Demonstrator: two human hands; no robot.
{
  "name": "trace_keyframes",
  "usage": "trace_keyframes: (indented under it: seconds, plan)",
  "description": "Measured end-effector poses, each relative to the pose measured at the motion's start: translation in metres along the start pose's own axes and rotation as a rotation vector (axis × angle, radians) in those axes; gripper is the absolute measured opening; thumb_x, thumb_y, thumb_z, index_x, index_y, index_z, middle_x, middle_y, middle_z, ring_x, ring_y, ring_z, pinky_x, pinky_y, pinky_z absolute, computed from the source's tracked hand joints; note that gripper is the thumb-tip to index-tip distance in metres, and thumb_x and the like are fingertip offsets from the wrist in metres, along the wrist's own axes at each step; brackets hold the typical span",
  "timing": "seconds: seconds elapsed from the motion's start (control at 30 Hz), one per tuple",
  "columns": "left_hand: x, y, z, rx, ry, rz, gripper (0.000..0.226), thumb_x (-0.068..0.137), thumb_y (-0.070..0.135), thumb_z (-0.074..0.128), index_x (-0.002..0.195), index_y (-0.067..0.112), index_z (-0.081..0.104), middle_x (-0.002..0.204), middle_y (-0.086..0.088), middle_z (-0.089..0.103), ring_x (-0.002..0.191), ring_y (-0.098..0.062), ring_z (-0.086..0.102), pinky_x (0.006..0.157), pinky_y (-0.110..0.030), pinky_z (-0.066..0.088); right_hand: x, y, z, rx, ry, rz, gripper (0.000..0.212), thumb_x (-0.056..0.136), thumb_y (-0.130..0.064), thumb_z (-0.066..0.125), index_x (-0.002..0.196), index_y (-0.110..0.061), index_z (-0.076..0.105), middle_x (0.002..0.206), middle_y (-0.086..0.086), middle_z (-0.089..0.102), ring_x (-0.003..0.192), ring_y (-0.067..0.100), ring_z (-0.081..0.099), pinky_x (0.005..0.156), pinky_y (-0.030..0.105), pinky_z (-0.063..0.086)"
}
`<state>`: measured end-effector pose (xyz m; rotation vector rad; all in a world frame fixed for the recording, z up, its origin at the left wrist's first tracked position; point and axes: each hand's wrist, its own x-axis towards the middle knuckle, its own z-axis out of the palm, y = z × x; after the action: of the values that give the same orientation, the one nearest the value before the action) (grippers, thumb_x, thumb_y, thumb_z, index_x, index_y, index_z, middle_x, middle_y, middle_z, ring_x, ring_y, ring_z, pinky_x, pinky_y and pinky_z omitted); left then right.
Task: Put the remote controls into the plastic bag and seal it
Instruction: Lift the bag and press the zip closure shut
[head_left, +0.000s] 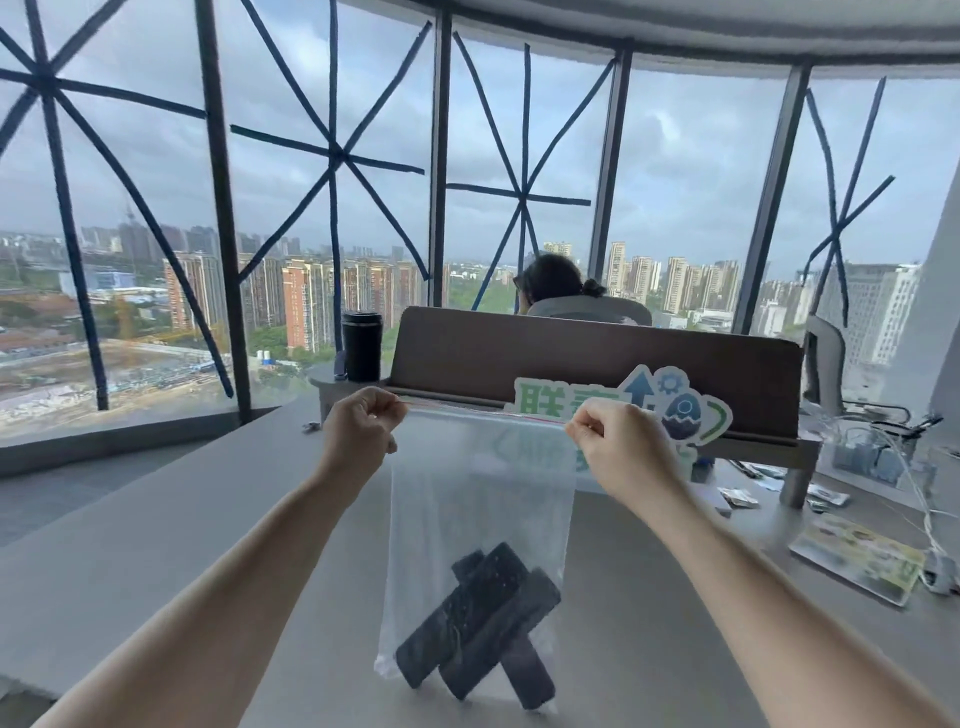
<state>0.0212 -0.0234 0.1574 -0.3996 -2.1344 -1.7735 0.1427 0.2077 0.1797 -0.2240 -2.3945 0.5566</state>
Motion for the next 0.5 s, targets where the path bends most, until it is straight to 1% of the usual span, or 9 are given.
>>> trace_keyframes:
  seconds: [0.07,0.1,0.17,0.23,0.3,0.33,0.4,0.43,0.5]
  plan:
    - [0.03,-0.019,0.0,-0.013,-0.012,-0.087,0.021,0.087,-0.004,0.048,0.079,0.01,0.061,0.076,-0.005,0.063,0.035,-0.005,0.056,0.036,-0.018,0.044,0.035,-0.003,0.035,0.089,-0.026,0.065,0.023,0.09,-0.021,0.063,0.07,-0.012,0.069,0.057,-0.001,0.069,0.052,0.012,0.062,0.064,0.034,0.056]
    - [0.046,-0.026,-0.001,-0.043,-0.004,-0.13,0.023,0.088,-0.005,0.045,0.08,0.01,0.061,0.082,-0.005,0.064,0.038,-0.008,0.06,0.038,-0.021,0.048,0.054,-0.007,0.05,0.133,-0.023,0.085,0.023,0.09,-0.02,0.064,0.068,-0.013,0.069,0.056,0.001,0.071,0.045,0.009,0.059,0.064,0.038,0.058]
    - [0.082,-0.033,-0.006,-0.12,0.036,-0.169,0.024,0.09,-0.005,0.043,0.081,0.01,0.06,0.086,-0.006,0.065,0.044,-0.016,0.065,0.041,-0.027,0.053,0.086,-0.018,0.075,0.218,0.022,0.106,0.023,0.088,-0.019,0.064,0.067,-0.013,0.071,0.056,0.002,0.072,0.04,0.011,0.056,0.06,0.042,0.06]
    - [0.113,-0.037,-0.015,-0.193,0.077,-0.17,0.026,0.091,-0.005,0.044,0.078,0.012,0.059,0.085,-0.007,0.065,0.052,-0.021,0.067,0.046,-0.029,0.055,0.111,-0.031,0.092,0.302,0.078,0.107,0.022,0.088,-0.02,0.064,0.068,-0.017,0.072,0.057,0.001,0.072,0.037,0.014,0.058,0.051,0.038,0.06]
    - [0.132,-0.045,-0.025,-0.205,0.109,-0.141,0.025,0.09,-0.005,0.048,0.077,0.013,0.059,0.084,-0.008,0.065,0.062,-0.022,0.067,0.056,-0.029,0.058,0.123,-0.04,0.108,0.38,0.091,0.08,0.02,0.09,-0.018,0.064,0.072,-0.017,0.073,0.062,0.001,0.073,0.038,0.016,0.06,0.046,0.034,0.058]
    - [0.137,-0.053,-0.029,-0.201,0.125,-0.127,0.024,0.089,-0.005,0.05,0.077,0.013,0.059,0.082,-0.008,0.065,0.066,-0.022,0.067,0.062,-0.029,0.058,0.123,-0.043,0.116,0.401,0.078,0.072,0.018,0.09,-0.017,0.064,0.075,-0.015,0.074,0.065,0.001,0.074,0.038,0.016,0.06,0.046,0.031,0.057]
    - [0.136,-0.077,-0.036,-0.179,0.151,-0.121,0.022,0.088,-0.005,0.053,0.075,0.011,0.061,0.076,-0.006,0.065,0.07,-0.022,0.066,0.068,-0.029,0.058,0.114,-0.04,0.137,0.43,0.002,0.075,0.017,0.089,-0.016,0.064,0.075,-0.011,0.074,0.067,0.002,0.075,0.037,0.013,0.056,0.046,0.024,0.052]
    - [0.132,-0.093,-0.038,-0.158,0.158,-0.133,0.018,0.087,-0.004,0.055,0.076,0.009,0.063,0.075,-0.006,0.065,0.072,-0.022,0.066,0.071,-0.029,0.059,0.105,-0.035,0.151,0.426,-0.051,0.071,0.018,0.088,-0.015,0.065,0.073,-0.011,0.073,0.068,0.002,0.076,0.035,0.012,0.053,0.046,0.023,0.05]
    - [0.121,-0.129,-0.042,-0.113,0.148,-0.186,0.01,0.086,0.0,0.059,0.08,0.004,0.066,0.079,-0.012,0.068,0.076,-0.025,0.067,0.08,-0.037,0.058,0.081,-0.024,0.178,0.38,-0.181,0.07,0.021,0.087,-0.018,0.066,0.068,-0.012,0.072,0.065,0.002,0.076,0.033,0.01,0.053,0.049,0.025,0.05]
